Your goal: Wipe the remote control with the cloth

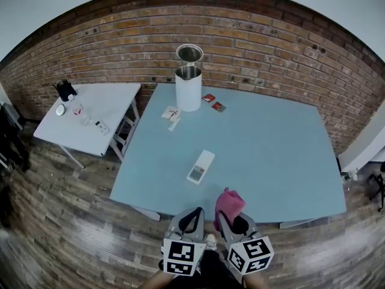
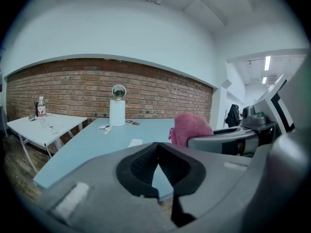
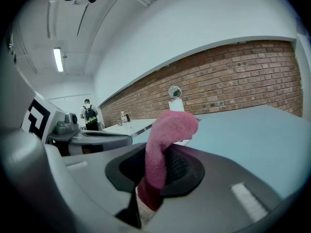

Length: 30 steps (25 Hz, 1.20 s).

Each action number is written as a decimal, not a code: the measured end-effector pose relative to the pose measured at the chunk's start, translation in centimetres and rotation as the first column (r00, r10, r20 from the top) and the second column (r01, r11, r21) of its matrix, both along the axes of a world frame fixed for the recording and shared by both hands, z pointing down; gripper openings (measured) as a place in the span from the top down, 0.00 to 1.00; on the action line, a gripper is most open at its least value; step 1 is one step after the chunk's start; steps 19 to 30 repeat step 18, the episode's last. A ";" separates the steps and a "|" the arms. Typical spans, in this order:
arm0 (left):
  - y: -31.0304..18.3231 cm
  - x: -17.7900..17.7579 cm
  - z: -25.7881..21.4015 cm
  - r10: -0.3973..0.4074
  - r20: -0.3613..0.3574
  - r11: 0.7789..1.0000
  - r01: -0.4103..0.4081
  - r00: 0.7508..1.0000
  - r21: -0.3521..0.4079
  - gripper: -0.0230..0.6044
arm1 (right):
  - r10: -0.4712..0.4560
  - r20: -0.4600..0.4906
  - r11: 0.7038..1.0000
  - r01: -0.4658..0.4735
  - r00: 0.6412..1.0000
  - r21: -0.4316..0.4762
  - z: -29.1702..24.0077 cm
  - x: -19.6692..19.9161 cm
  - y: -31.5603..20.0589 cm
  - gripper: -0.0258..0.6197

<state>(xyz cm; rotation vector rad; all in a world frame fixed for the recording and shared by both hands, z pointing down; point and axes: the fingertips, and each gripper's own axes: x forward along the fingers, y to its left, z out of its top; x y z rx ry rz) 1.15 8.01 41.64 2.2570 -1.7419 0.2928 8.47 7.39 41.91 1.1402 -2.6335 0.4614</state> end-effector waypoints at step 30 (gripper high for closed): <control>1.1 -0.7 0.2 0.041 0.008 0.999 -0.041 0.999 -0.018 0.96 | 0.024 -0.030 1.000 -0.024 0.999 0.014 -0.1 -1.0 1.2 0.84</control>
